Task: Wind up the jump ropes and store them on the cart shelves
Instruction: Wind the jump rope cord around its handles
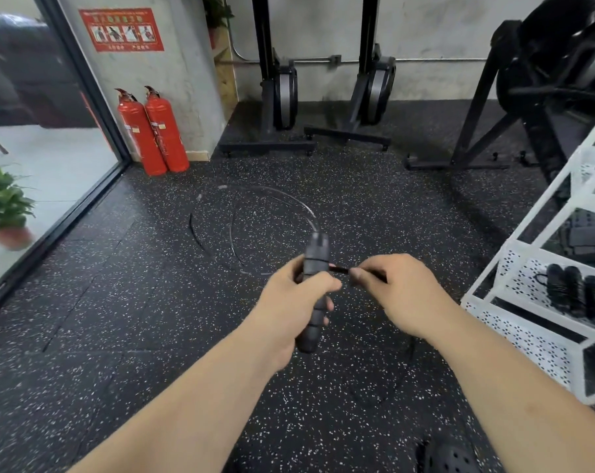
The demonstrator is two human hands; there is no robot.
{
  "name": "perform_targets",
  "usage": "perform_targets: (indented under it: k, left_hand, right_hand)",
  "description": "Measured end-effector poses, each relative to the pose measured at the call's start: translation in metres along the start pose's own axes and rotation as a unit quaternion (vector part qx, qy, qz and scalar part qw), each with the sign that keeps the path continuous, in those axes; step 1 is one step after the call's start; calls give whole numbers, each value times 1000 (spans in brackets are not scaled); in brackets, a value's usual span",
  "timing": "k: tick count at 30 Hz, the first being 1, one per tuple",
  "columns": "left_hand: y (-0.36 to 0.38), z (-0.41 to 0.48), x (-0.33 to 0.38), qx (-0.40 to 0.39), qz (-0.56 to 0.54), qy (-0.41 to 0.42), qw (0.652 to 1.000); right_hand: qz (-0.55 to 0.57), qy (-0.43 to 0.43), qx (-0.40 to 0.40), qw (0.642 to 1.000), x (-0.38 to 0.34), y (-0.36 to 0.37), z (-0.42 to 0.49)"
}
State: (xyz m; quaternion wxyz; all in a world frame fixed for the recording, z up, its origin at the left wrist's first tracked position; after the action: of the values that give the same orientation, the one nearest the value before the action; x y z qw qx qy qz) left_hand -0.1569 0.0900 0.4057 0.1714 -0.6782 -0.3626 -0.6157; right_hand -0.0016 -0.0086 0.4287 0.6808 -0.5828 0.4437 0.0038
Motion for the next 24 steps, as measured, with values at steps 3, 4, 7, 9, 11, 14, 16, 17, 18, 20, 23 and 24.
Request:
perform_targets:
  k: [3, 4, 7, 9, 11, 14, 16, 17, 18, 20, 23, 24]
  left_hand:
    - [20, -10, -9, -52, -1, -15, 999]
    - [20, -10, -12, -52, 4, -19, 998]
    - [12, -4, -10, -30, 17, -21, 999]
    - [1, 4, -4, 2, 22, -11, 1000]
    - [-13, 11, 3, 45, 19, -1, 999]
    - [-29, 17, 10, 92, 17, 21, 995]
    - [-32, 16, 12, 103, 36, 36, 993]
    - [-30, 15, 12, 98, 49, 42, 993]
    - [-25, 12, 11, 87, 60, 44, 993]
    - [-10, 5, 5, 48, 59, 34, 997]
    - [13, -6, -5, -12, 40, 14, 999]
    - [17, -8, -7, -16, 35, 10, 999]
  right_hand:
    - [-10, -9, -12, 1000, -5, 9, -1]
    - [-7, -11, -18, 1000, -5, 10, -1]
    - [-1, -9, -48, 999, -1, 12, 1]
    - [-10, -6, -57, 998, 2, 7, 1]
    - [-26, 0, -54, 998, 6, -4, 1]
    - [-44, 13, -36, 998, 13, -19, 2]
    - [-41, 16, -6, 999, 14, -23, 2]
    - [-31, 14, 10, 999, 13, -22, 1]
    - [-24, 10, 24, 999, 10, -21, 0]
    - [-26, -2, 33, 999, 0, -13, -3]
    - [-25, -19, 11, 999, -9, 3, -6]
    - [-22, -17, 4, 1000, -8, 5, -6]
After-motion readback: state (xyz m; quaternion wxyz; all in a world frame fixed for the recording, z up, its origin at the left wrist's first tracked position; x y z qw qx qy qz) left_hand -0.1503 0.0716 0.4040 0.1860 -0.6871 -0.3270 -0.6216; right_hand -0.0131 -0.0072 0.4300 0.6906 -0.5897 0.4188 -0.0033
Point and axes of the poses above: each hand's wrist, its own z-axis towards the middle knuckle, its own y-axis out of the palm, x = y × z, the point moved 5 cm from there along z, towards the middle knuckle, and after that the axes turned 6 degrees about y, right-handed, at the moved point
